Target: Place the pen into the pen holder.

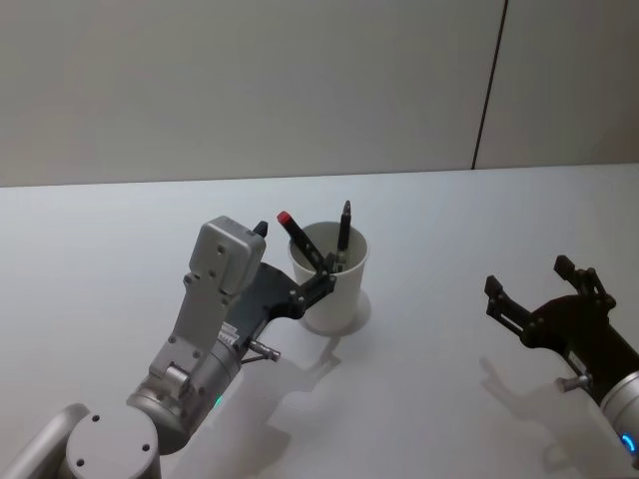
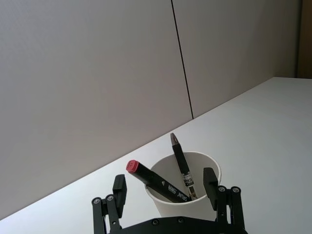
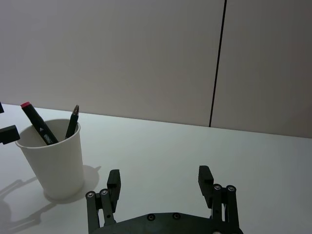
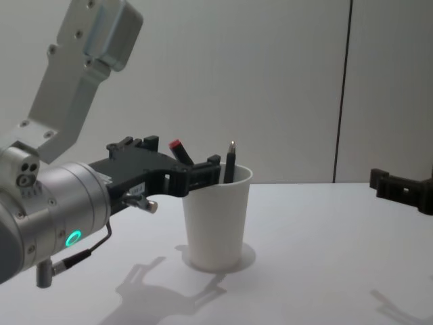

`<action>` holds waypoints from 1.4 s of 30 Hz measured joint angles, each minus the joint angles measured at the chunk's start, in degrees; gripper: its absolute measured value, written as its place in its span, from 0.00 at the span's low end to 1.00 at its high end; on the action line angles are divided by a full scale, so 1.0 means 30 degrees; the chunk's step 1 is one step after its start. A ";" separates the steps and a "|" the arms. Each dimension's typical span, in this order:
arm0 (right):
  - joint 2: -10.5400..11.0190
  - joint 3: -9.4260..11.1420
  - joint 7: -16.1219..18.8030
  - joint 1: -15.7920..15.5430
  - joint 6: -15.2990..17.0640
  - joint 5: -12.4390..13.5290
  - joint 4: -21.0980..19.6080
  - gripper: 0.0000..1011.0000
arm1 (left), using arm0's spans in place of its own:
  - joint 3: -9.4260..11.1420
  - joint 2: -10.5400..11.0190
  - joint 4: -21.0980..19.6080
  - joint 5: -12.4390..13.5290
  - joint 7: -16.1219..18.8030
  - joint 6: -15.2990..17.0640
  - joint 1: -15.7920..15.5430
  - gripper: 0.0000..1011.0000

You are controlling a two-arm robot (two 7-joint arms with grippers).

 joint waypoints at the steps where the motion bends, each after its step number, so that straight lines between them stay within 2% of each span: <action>1: 0.0001 -0.0001 0.0001 0.0000 0.0000 0.0000 0.0001 0.99 | 0.0000 -0.0001 0.0000 0.0000 0.0001 0.0000 0.0000 0.99; 42: 0.0000 -0.0001 0.0000 0.0000 -0.0001 0.0000 0.0001 0.99 | 0.0001 -0.0001 0.0001 0.0000 0.0000 0.0000 -0.0001 0.99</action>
